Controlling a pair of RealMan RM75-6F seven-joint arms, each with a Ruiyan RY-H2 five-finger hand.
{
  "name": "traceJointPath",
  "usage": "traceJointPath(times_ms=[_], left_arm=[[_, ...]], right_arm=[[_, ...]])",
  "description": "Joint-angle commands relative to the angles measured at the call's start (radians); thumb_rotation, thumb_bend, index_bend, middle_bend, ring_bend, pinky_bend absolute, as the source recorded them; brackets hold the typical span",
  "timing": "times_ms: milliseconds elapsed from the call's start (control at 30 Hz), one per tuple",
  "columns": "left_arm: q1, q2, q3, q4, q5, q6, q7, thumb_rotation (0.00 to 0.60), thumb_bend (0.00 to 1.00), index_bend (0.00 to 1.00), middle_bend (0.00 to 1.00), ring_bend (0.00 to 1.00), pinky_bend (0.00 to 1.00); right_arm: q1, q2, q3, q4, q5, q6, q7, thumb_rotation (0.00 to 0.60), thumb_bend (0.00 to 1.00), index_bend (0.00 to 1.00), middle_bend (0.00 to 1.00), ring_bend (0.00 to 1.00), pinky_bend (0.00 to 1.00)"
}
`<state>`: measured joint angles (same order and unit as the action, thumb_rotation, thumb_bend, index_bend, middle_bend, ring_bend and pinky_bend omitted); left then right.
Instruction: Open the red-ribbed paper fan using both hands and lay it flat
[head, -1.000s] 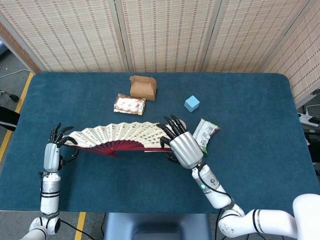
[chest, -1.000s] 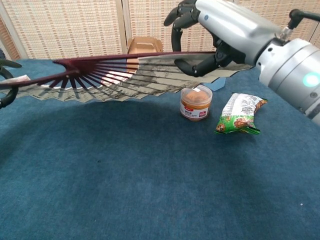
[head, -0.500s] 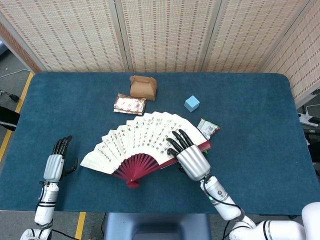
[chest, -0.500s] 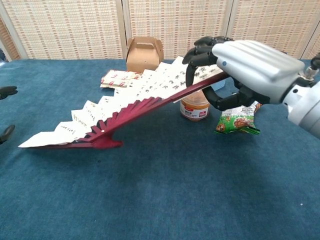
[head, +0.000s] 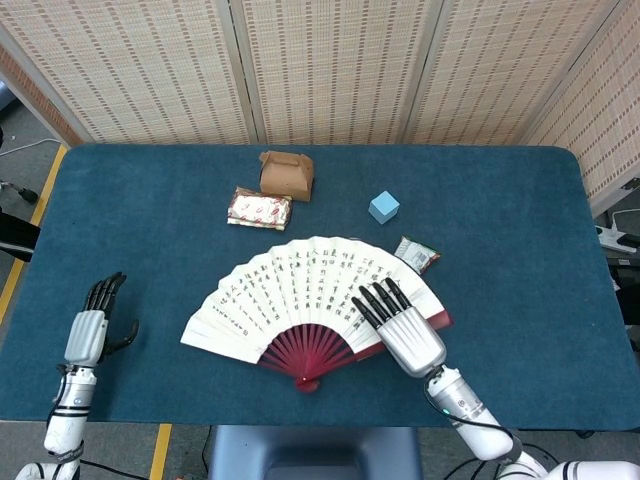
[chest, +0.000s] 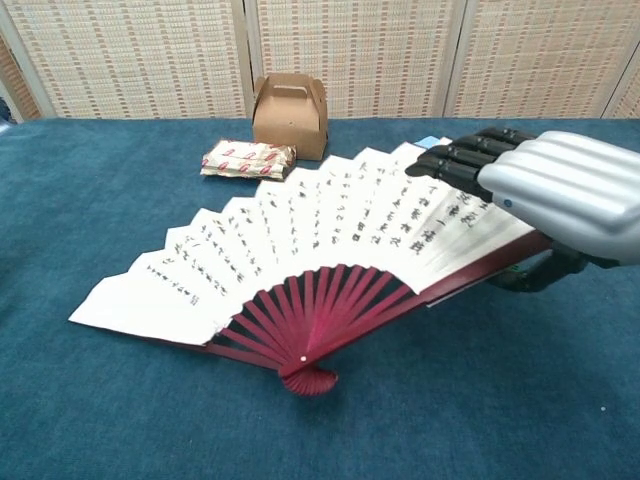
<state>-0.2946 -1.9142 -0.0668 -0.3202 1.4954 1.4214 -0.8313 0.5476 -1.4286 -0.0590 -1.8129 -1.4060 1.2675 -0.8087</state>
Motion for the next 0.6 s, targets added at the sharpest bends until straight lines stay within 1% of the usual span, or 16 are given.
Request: traceJointPath(times_ms=[33, 167, 233, 267, 300, 333, 367, 400, 467, 500, 533, 600], left_arm=[[0.007, 0.025, -0.004, -0.044, -0.001, 0.025, -0.034, 0.600, 0.42, 0.00, 0.00, 0.00, 0.00], [0.013, 0.051, -0.006, -0.095, -0.004, 0.028, -0.068, 0.600, 0.42, 0.00, 0.00, 0.00, 0.00], [0.018, 0.072, -0.003, -0.133, -0.002, 0.025, -0.092, 0.600, 0.42, 0.00, 0.00, 0.00, 0.00], [0.026, 0.108, 0.014, -0.191, 0.011, 0.018, -0.141, 0.600, 0.43, 0.00, 0.00, 0.00, 0.00], [0.031, 0.154, 0.032, -0.256, 0.025, 0.010, -0.153, 0.600, 0.43, 0.00, 0.00, 0.00, 0.00], [0.033, 0.187, 0.040, -0.310, 0.031, 0.005, -0.154, 0.600, 0.44, 0.00, 0.00, 0.00, 0.00], [0.035, 0.230, 0.047, -0.386, 0.035, -0.003, -0.147, 0.600, 0.44, 0.00, 0.00, 0.00, 0.00], [0.036, 0.261, 0.049, -0.444, 0.035, -0.007, -0.138, 0.600, 0.44, 0.00, 0.00, 0.00, 0.00], [0.040, 0.319, 0.048, -0.560, 0.033, -0.006, -0.107, 0.600, 0.44, 0.00, 0.00, 0.00, 0.00], [0.042, 0.336, 0.046, -0.593, 0.032, -0.002, -0.084, 0.600, 0.44, 0.00, 0.00, 0.00, 0.00], [0.045, 0.348, 0.044, -0.618, 0.031, 0.003, -0.061, 0.600, 0.44, 0.00, 0.00, 0.00, 0.00], [0.054, 0.371, 0.043, -0.661, 0.027, 0.011, -0.024, 0.600, 0.44, 0.00, 0.00, 0.00, 0.00]], right_arm=[[-0.032, 0.075, -0.036, -0.072, 0.010, 0.008, -0.100, 0.600, 0.10, 0.00, 0.00, 0.00, 0.00], [-0.047, 0.114, -0.049, -0.099, 0.017, 0.011, -0.135, 0.600, 0.08, 0.00, 0.00, 0.00, 0.00], [-0.054, 0.142, -0.061, -0.112, 0.046, -0.003, -0.159, 0.600, 0.08, 0.00, 0.00, 0.00, 0.00], [-0.060, 0.179, -0.077, -0.131, 0.116, -0.037, -0.163, 0.600, 0.08, 0.00, 0.00, 0.00, 0.00], [-0.050, 0.214, -0.079, -0.164, 0.172, -0.079, -0.154, 0.600, 0.08, 0.00, 0.00, 0.00, 0.00], [-0.039, 0.237, -0.080, -0.189, 0.221, -0.121, -0.133, 0.600, 0.07, 0.00, 0.00, 0.00, 0.00], [-0.017, 0.265, -0.076, -0.208, 0.277, -0.183, -0.098, 0.600, 0.07, 0.00, 0.00, 0.00, 0.00], [0.001, 0.278, -0.070, -0.201, 0.311, -0.218, -0.090, 0.600, 0.07, 0.00, 0.00, 0.00, 0.00], [0.029, 0.277, -0.064, -0.164, 0.351, -0.240, -0.130, 0.600, 0.06, 0.00, 0.00, 0.00, 0.00], [0.031, 0.270, -0.063, -0.155, 0.356, -0.233, -0.145, 0.600, 0.06, 0.00, 0.00, 0.00, 0.00], [0.028, 0.266, -0.060, -0.156, 0.360, -0.223, -0.142, 0.600, 0.06, 0.00, 0.00, 0.00, 0.00], [0.011, 0.281, -0.048, -0.182, 0.344, -0.199, -0.082, 0.600, 0.05, 0.00, 0.00, 0.00, 0.00]])
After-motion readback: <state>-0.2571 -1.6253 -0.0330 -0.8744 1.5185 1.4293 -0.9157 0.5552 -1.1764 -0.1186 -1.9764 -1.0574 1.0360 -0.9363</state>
